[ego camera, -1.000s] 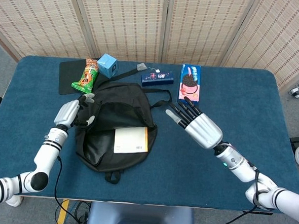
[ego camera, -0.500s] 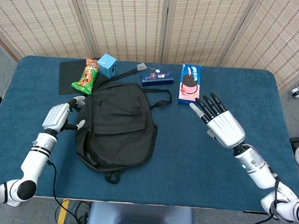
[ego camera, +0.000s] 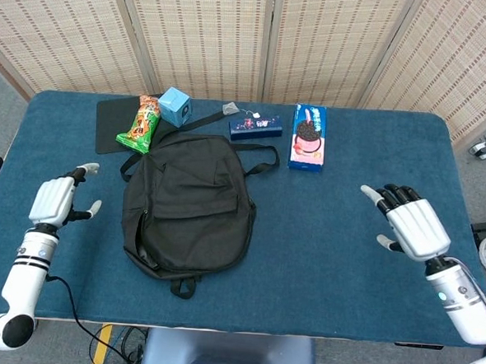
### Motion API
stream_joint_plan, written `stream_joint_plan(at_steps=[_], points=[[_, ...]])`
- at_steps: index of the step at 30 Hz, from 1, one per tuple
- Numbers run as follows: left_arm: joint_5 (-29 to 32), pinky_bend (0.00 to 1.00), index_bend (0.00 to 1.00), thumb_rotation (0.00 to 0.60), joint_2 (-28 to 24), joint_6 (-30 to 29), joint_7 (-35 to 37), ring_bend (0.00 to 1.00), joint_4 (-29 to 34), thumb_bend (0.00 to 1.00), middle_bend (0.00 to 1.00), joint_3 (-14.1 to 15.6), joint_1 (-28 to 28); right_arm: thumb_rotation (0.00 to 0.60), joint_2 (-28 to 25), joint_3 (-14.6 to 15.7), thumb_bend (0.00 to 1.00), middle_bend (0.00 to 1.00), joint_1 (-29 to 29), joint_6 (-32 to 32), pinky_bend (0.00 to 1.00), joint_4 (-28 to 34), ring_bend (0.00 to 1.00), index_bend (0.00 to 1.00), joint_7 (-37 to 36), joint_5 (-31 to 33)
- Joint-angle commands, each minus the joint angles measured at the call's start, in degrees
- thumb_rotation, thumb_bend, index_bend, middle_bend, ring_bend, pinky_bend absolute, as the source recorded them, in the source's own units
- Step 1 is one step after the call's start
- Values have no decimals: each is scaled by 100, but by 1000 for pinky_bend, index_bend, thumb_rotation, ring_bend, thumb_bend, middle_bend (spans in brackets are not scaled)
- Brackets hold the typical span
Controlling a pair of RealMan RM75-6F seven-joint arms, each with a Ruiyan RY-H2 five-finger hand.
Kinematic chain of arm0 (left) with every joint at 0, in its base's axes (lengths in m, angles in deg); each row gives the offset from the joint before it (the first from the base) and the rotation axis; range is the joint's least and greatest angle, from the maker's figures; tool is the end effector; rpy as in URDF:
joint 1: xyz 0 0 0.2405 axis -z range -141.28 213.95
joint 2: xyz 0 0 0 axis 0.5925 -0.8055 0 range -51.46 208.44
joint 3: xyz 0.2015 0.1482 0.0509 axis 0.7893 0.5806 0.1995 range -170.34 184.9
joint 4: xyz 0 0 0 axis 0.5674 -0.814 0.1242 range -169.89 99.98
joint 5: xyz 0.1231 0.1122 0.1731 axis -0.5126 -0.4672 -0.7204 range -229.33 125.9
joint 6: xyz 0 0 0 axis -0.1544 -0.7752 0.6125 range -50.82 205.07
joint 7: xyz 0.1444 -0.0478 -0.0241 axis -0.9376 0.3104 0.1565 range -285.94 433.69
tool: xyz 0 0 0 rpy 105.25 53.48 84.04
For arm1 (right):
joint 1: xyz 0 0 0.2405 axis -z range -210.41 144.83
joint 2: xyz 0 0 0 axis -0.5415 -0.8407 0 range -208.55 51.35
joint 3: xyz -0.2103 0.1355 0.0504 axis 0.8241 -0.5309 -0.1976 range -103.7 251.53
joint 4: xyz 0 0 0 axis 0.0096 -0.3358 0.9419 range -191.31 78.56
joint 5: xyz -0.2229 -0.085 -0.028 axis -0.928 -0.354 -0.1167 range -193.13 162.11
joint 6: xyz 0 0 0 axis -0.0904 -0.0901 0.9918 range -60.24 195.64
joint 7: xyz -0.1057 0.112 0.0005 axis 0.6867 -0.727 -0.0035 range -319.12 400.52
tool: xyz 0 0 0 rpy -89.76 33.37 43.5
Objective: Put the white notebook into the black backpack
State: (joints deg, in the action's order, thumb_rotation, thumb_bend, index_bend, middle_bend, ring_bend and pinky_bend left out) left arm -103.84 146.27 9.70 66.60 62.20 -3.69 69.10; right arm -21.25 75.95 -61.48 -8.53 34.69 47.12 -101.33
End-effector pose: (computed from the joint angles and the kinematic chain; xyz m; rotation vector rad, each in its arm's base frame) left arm -0.2351 0.3520 0.0957 -1.3346 -1.1341 -0.9585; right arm -0.2594 -0.3007 0.1438 1.7647 -0.5485 0.8483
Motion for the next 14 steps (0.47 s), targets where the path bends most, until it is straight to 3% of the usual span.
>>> stream_joint_plan(at_steps=[1, 14], points=[[-196, 280, 239, 600, -109, -337, 38, 281, 40, 340, 236, 126, -290, 600, -160, 100, 47, 294, 359, -198, 264, 175, 199, 205, -142, 112], [-1376, 274, 271, 600, -82, -2013, -153, 281, 167, 340, 236, 630, -1477, 600, -112, 124, 74, 297, 1562, -1196, 264, 112, 199, 212, -498, 211]])
